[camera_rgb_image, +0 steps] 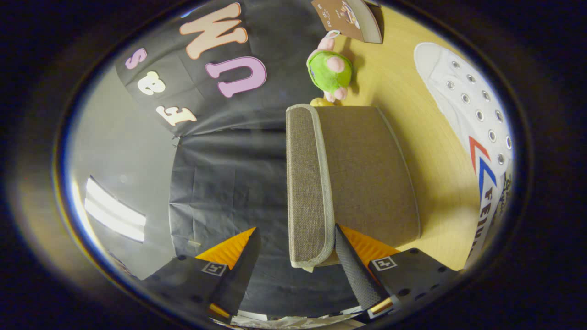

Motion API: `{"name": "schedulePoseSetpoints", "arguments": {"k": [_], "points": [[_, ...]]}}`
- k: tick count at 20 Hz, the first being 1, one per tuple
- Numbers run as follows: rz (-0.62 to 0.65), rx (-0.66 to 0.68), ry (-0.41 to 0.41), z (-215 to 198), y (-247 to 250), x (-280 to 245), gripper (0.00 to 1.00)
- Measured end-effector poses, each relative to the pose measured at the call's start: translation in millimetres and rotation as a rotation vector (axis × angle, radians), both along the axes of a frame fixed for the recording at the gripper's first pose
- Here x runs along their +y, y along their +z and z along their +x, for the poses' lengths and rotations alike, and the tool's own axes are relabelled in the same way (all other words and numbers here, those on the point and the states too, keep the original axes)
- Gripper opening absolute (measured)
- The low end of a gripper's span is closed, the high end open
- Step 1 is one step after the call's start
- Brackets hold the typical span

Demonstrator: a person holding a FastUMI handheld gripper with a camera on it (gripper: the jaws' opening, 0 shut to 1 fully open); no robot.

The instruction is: Open the storage box then place both shoes into the box .Put the left shoe in first, then the right shoe, with the right side of both shoes facing outward in a uniform manner.

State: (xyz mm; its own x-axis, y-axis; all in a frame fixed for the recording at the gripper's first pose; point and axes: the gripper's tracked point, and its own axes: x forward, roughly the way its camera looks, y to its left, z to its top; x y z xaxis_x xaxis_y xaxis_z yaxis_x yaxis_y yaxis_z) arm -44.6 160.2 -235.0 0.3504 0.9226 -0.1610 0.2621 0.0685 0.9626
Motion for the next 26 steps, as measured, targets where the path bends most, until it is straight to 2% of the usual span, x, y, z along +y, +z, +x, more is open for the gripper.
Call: {"name": "schedulePoseSetpoints", "arguments": {"k": [5, 7, 11, 12, 13, 16, 18, 19, 20, 26], "points": [[0.026, 0.002, -0.040, 1, 8, -8, 0.88], [0.038, -0.004, -0.039, 1, 14, -4, 0.74], [0.025, -0.041, 0.026, -12, 20, 14, 0.48], [-0.021, -0.052, 0.018, -12, 14, 22, 0.41], [-0.050, -0.061, -0.032, -4, 1, 17, 0.34], [-0.063, -0.054, -0.040, 0, 7, 8, 0.14], [-0.094, -0.094, -0.046, 6, 5, 18, 0.14], [-0.117, -0.109, -0.060, 15, 4, 26, 0.09], [-0.101, -0.115, -0.058, 12, 14, 13, 0.03], [-0.178, -0.181, -0.039, 12, 46, 22, 0.03]]}}
